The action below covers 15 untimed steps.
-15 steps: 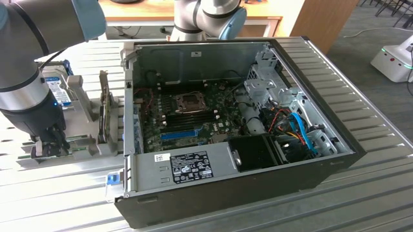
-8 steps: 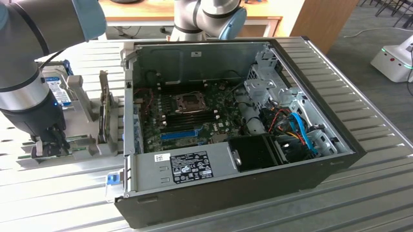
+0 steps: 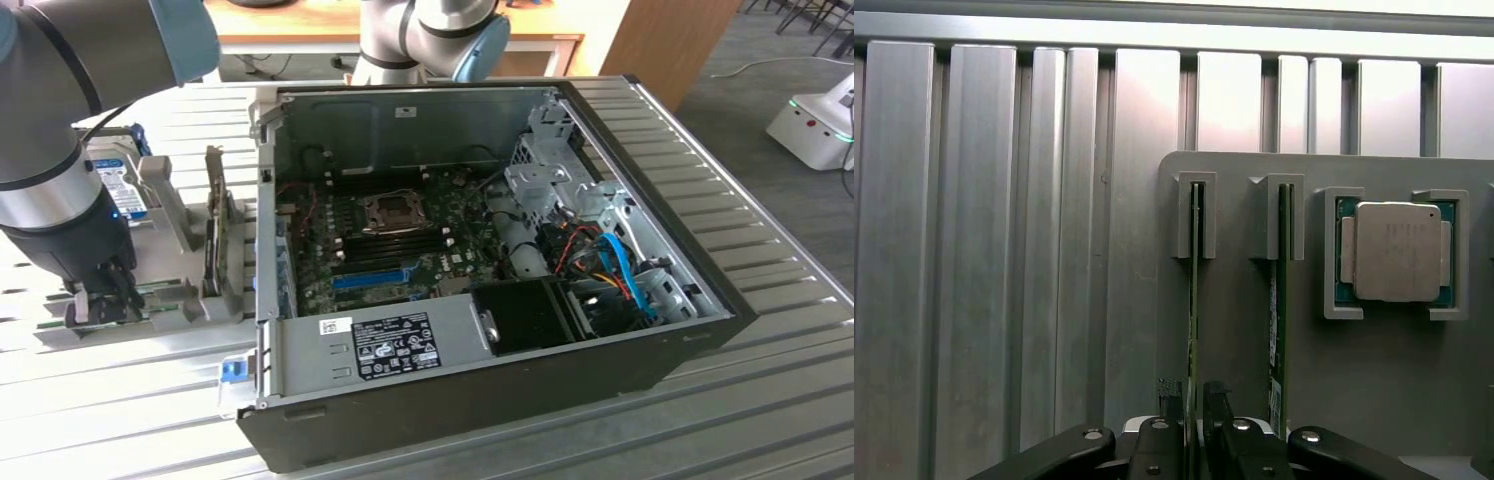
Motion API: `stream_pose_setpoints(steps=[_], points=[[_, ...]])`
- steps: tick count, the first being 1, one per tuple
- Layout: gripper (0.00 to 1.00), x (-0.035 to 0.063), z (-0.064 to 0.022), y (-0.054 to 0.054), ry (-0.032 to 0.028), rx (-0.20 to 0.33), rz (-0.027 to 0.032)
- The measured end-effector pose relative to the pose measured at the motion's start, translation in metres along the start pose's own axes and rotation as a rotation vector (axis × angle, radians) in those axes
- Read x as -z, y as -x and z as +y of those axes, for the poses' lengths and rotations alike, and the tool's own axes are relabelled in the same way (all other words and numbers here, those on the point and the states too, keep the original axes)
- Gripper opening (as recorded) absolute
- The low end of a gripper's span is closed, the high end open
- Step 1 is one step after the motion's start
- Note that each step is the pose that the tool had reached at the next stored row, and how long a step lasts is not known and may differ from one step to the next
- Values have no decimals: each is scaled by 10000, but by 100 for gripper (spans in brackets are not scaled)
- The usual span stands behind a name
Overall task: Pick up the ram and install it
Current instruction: 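Pick up the ram and move it above insertion slot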
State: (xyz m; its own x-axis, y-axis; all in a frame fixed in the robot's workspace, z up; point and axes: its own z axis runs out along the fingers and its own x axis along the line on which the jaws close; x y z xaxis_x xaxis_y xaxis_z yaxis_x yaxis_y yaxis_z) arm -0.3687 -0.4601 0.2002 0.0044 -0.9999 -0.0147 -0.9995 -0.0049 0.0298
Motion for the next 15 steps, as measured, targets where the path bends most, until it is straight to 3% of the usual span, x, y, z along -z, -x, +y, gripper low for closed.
stream_pose_setpoints(steps=[6, 7, 9, 15], points=[[21, 0, 0, 0, 0, 0, 0], [15, 0, 0, 0, 0, -1, 0], [12, 0, 0, 0, 0, 0, 0], [12, 0, 0, 0, 0, 0, 0]])
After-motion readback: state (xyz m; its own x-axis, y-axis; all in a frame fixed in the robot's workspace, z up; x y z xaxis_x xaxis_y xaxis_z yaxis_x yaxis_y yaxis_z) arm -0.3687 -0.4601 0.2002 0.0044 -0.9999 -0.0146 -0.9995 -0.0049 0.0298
